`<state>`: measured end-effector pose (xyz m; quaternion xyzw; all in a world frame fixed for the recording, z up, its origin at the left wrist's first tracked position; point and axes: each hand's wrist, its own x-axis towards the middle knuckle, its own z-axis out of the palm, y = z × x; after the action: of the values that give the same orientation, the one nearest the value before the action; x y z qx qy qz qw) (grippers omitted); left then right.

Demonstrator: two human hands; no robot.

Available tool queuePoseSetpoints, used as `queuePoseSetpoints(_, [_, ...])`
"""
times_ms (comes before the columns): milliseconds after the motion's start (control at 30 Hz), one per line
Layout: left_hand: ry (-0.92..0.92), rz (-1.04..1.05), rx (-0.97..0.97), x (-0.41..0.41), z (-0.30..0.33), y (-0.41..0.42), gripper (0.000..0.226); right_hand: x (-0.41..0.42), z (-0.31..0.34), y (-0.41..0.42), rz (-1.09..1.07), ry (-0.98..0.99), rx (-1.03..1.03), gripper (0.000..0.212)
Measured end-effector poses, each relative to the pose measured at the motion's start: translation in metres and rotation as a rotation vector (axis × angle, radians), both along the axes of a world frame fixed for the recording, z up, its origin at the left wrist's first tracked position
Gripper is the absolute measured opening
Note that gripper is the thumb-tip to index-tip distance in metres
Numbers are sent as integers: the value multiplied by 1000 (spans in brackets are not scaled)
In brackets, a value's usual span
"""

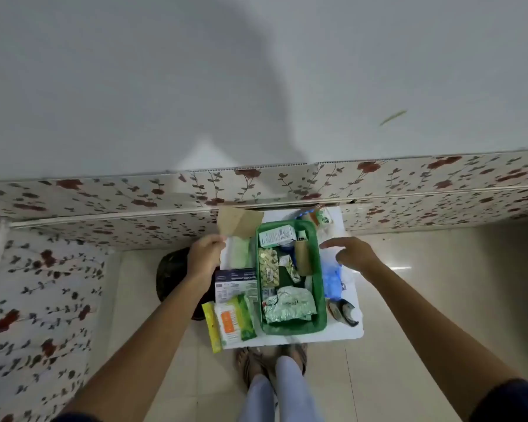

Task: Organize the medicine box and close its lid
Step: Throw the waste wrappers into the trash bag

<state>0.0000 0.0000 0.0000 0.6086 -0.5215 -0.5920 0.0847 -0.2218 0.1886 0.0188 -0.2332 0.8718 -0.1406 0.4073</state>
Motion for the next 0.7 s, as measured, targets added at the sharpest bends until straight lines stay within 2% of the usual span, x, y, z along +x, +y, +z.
queuePoseSetpoints(67, [-9, -41, -130, -11, -19, -13, 17, -5, -19, -8, 57, -32, 87, 51])
queuePoseSetpoints(167, [-9, -87, -154, -27, -52, -32, 22, -14, -50, -15, 7, -61, 143, 43])
queuePoseSetpoints(367, [-4, -184, -231, -41, -87, -42, 27, -27, -70, -9, -190, 94, -72, 35])
queuePoseSetpoints(433, [-14, -131, -274, -45, -93, -41, 24, -30, -73, -7, -194, 140, -87, 42])
queuePoseSetpoints(533, [-54, -40, -372, -47, -94, -39, 23, -29, -79, -7, -14, 105, -30, 77])
queuePoseSetpoints(600, [-32, 0, -420, -46, -94, -36, 24, -26, -85, -6, 97, 93, 15, 85])
queuePoseSetpoints(633, [-18, 19, -433, -45, -94, -33, 24, -25, -88, -5, 116, 119, 15, 77])
queuePoseSetpoints(700, [0, 63, -443, -42, -92, -29, 25, -25, -87, -6, 119, 250, -1, 44])
